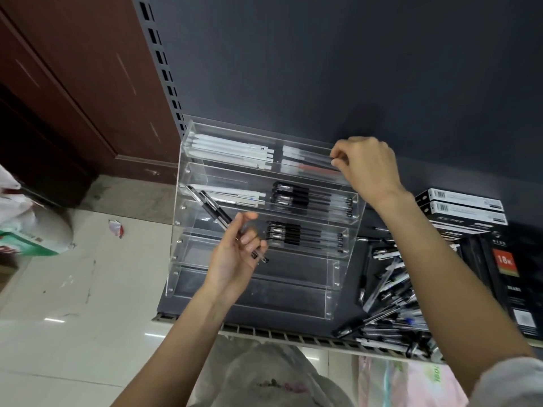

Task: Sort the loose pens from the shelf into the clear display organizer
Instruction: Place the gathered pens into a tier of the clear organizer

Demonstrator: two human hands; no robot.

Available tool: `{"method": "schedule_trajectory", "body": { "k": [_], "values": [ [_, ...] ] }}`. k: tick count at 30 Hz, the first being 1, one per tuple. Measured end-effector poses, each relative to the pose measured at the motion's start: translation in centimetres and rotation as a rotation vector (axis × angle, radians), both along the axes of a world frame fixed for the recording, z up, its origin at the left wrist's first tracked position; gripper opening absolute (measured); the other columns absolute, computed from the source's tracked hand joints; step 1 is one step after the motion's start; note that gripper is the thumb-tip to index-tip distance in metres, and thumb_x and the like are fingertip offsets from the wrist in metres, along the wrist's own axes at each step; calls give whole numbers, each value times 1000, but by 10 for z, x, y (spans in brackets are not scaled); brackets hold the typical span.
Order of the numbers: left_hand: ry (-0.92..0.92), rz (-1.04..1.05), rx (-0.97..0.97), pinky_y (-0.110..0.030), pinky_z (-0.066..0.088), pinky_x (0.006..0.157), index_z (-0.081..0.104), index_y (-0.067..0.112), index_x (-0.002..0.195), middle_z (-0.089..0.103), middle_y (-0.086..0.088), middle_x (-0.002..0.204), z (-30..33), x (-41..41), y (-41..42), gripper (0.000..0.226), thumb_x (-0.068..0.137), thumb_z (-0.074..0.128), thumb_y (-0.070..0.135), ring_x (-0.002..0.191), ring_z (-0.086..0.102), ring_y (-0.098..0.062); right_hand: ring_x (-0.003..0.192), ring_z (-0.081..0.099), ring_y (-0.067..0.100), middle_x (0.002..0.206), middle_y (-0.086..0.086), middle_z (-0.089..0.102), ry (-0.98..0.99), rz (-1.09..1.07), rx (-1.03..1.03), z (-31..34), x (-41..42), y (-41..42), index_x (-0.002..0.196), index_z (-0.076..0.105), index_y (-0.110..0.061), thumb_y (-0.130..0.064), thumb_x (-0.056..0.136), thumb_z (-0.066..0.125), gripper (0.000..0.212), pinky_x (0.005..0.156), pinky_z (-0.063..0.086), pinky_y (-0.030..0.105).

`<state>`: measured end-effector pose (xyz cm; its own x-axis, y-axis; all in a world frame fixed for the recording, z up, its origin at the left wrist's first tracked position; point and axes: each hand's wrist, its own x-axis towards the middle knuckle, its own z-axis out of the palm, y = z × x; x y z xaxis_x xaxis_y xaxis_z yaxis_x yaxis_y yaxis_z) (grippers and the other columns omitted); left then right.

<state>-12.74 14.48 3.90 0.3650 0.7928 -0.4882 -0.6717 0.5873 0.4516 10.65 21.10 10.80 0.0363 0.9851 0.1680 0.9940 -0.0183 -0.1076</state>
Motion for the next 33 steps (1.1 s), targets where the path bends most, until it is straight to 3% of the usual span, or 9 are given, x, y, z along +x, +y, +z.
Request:
{"method": "schedule_trajectory", "body": {
  "k": [7, 12, 16, 18, 21, 24, 26, 28, 33],
  "values": [
    [1, -20, 10, -17, 48, 60, 59, 17, 87, 29, 9, 51, -1, 2, -1, 28, 100, 37, 30, 43, 33, -3, 77, 63, 30, 89, 6, 66, -278, 25, -32, 1, -9, 6, 94, 64, -11, -5, 88, 60, 10, 57, 36, 29],
    [34, -18, 12, -18, 48, 59, 60, 16, 88, 29, 9, 51, 1, 1, -2, 28, 100, 39, 29, 44, 34, -3, 77, 63, 28, 91, 5, 64, -223, 190, 14, -6, -13, 6, 105, 70, -16, 5, 83, 61, 32, 54, 46, 33],
    [51, -28, 9, -18, 49, 59, 61, 15, 90, 29, 9, 51, 2, 0, -4, 28, 100, 39, 29, 45, 35, -4, 83, 60, 25, 97, 4, 62, -273, 167, 7, -4, -15, 5, 100, 72, -16, 1, 87, 55, 27, 54, 35, 29],
    [57, -32, 13, -19, 50, 61, 61, 14, 91, 30, 9, 52, 3, 0, -4, 28, 100, 38, 29, 45, 36, -4, 86, 61, 26, 100, 4, 63, -263, 164, 19, 1, -17, 3, 104, 71, -14, 0, 89, 53, 27, 55, 36, 29],
    [58, -39, 58, -21, 53, 69, 62, 14, 96, 39, 7, 56, 5, 1, -4, 30, 100, 37, 29, 51, 44, -4, 81, 64, 23, 97, 2, 66, -35, 164, 143, 14, -32, -14, 105, 70, -14, -5, 91, 52, 24, 59, 48, 32],
    [96, -51, 153, -28, 52, 86, 63, 17, 112, 61, 2, 80, 7, 2, -4, 34, 97, 38, 34, 77, 60, -10, 69, 58, 5, 91, -11, 66, 363, 224, 212, 19, -69, -50, 99, 70, -18, -13, 92, 56, 16, 60, 48, 21],
    [174, -77, 228, -34, 46, 92, 59, 20, 122, 65, -5, 108, 9, 1, -5, 39, 96, 38, 40, 101, 60, -19, 71, 60, 0, 90, -14, 67, 464, 228, 68, 10, -94, -75, 100, 66, -22, -25, 91, 58, 12, 62, 52, 19],
    [230, -90, 264, -30, 49, 88, 56, 25, 126, 63, -7, 122, 12, 0, -7, 42, 94, 36, 44, 113, 58, -22, 78, 63, -1, 94, -14, 68, 513, 170, -94, -6, -111, -93, 103, 60, -26, -37, 92, 55, 17, 67, 55, 22],
    [176, -44, 247, -29, 49, 86, 62, 32, 116, 63, 1, 121, 13, 2, -15, 36, 97, 33, 41, 110, 58, -16, 81, 64, -1, 92, -17, 66, 796, 35, -237, -30, -131, -116, 103, 59, -26, -33, 93, 55, 13, 72, 55, 25]
  ]
}}
